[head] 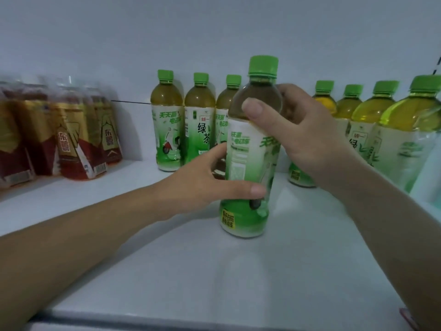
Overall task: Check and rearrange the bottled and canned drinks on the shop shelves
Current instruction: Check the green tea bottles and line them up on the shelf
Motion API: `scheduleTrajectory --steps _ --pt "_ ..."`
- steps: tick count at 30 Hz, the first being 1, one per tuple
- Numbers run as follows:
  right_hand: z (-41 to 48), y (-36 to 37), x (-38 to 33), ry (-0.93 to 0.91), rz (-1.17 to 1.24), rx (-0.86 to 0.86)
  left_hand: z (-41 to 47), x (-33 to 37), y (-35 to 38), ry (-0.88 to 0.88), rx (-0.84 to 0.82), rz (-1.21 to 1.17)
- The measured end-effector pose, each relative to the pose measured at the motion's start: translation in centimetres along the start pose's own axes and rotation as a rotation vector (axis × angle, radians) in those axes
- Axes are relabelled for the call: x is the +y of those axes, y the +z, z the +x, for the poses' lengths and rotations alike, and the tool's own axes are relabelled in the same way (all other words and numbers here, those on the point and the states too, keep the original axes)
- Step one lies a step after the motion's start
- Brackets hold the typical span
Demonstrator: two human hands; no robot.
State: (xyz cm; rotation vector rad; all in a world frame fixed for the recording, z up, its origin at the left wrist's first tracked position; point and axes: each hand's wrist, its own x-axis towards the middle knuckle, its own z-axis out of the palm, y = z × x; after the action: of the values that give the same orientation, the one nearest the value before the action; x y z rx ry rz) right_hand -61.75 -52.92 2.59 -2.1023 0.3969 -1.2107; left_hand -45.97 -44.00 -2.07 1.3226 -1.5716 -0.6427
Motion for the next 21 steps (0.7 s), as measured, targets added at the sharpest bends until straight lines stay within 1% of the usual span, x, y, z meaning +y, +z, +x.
scheduleTrajectory --steps 2,4,6,8,10,12,14,16,18,21 --pt "0.1 0.0 0.1 0.009 0.003 -0.017 0.0 -0.2 -0.1 0.006 0.045 -0.010" --pt "0.1 -0.3 0.2 0.050 0.128 -0.098 -0.1 -0.2 -0.3 0.006 0.003 -0.053" --pt "0.3 -0.7 0.3 0.038 0.222 -0.136 -0.2 -0.1 -0.5 0.015 -0.025 -0.102" --pt "0.2 -0.8 0.2 0.019 0.216 -0.104 -0.4 0.1 -0.5 0.019 -0.032 -0.117" --pt "-0.1 -0.5 0.1 -0.015 0.162 -0.022 -0.2 0.0 0.0 0.005 -0.042 -0.055" --pt "-0.1 0.0 0.0 -0.055 0.096 0.028 -0.1 -0.1 0.4 -0.009 0.008 0.000" --pt "0.0 0.2 0.1 -0.012 0.083 0.008 0.0 -0.3 0.3 -0.007 0.046 -0.020" --pt "0.2 -0.1 0.3 0.055 0.170 -0.069 -0.1 -0.4 -0.2 -0.001 0.010 -0.074" --pt "0.1 -0.5 0.3 0.050 0.189 -0.102 -0.3 -0.1 -0.6 0.005 -0.021 -0.116" --pt "0.0 -0.3 0.0 -0.007 0.129 -0.016 -0.3 0.0 -0.5 0.018 -0.029 -0.078"
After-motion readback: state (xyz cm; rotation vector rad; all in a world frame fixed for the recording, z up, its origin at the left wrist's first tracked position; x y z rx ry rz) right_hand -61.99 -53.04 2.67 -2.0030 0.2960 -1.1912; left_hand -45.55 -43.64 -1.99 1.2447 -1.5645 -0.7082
